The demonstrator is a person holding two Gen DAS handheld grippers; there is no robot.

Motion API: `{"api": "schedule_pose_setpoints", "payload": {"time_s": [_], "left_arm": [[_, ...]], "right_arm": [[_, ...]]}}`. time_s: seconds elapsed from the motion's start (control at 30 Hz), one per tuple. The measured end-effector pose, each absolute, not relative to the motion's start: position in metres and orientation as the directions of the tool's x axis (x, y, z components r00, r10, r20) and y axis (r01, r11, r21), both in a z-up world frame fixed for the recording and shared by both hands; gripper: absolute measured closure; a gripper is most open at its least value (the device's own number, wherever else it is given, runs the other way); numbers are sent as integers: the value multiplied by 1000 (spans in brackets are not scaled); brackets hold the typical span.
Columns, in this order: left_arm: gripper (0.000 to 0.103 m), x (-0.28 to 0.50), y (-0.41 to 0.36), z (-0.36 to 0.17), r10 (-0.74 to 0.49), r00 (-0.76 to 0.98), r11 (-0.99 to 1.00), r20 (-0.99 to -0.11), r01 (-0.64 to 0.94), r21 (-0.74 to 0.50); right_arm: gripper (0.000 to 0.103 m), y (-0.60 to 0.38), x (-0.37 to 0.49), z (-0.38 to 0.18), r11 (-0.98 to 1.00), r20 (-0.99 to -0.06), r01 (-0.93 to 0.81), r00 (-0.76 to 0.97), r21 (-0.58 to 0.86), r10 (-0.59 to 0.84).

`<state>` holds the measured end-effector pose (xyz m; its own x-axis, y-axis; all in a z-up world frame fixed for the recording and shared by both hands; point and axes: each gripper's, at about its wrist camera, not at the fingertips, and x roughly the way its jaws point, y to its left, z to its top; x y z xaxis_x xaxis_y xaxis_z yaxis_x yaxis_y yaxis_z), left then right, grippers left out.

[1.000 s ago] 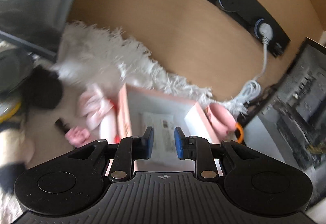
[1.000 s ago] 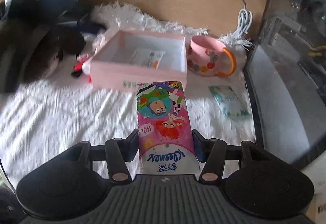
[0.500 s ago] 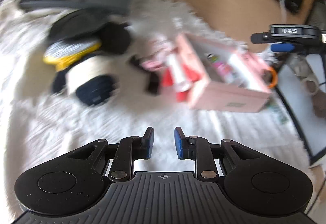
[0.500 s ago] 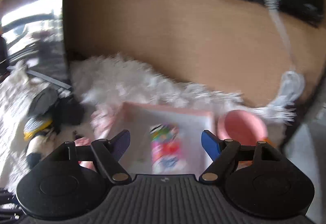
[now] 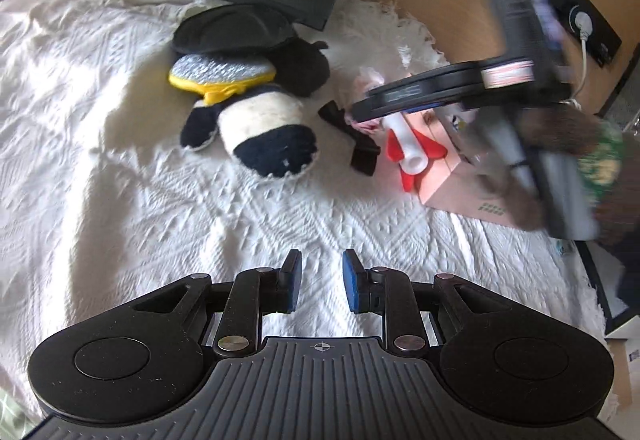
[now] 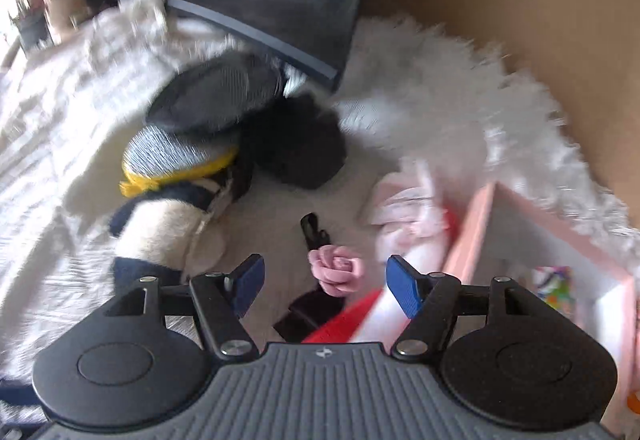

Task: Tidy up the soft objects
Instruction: 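Grasp the pink rose hair clip with the right gripper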

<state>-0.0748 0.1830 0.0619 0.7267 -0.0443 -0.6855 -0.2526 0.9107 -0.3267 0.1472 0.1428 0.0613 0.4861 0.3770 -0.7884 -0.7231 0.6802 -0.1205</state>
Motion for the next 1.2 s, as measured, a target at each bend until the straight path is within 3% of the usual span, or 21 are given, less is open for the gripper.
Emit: {"api": "schedule_pose_setpoints", "payload": {"time_s": [0.2, 0.23, 0.3, 0.67, 1.2], "left_arm": [[79, -81, 192, 55, -58, 707, 904, -705, -262, -337], [79, -81, 194, 54, -55, 705, 903, -707, -267, -337], [79, -81, 198, 53, -52, 704, 900, -709, -274, -339], [79, -55, 206, 52, -74, 686, 928, -724, -219, -302], [79, 45, 173, 65, -187, 696, 952, -693, -44, -302]], "right_arm": [[42, 169, 156, 26, 683, -822, -708, 490, -181, 290], [47, 169, 156, 27, 686, -827, -708, 480, -167, 294], [73, 166, 153, 30, 686, -841, -717, 443, -124, 311], [75, 57, 69, 86, 740, -767, -672, 473, 4, 434], [75, -78, 31, 54, 929, -784, -357, 603, -103, 145]]}}
